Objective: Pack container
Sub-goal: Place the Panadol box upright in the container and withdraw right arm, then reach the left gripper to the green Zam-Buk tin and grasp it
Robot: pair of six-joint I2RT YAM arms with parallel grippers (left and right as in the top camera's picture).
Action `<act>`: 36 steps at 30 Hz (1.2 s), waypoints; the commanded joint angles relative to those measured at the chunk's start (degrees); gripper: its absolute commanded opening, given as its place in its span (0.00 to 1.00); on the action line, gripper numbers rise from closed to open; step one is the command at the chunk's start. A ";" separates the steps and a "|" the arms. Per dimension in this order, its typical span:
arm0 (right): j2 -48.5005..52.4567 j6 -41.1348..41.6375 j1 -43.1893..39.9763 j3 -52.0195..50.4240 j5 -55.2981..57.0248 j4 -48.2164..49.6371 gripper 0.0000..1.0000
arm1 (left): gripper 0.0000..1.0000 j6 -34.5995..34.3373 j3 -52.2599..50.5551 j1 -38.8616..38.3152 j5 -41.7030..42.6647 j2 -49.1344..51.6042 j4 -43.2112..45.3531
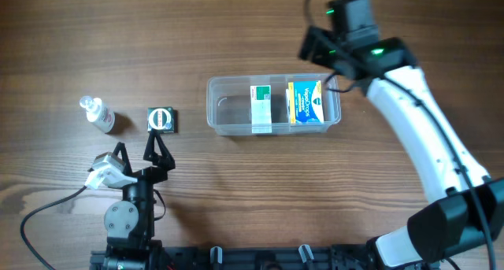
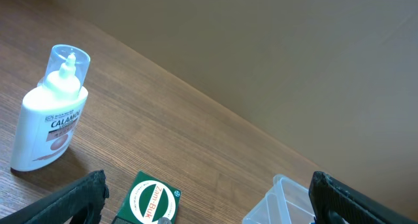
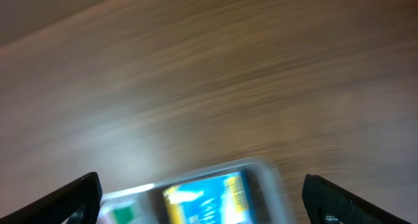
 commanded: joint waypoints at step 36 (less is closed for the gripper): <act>5.14 13.51 -33.48 -0.31 5.49 1.07 1.00 | 1.00 1.14 0.28 0.46 2.36 -0.31 16.57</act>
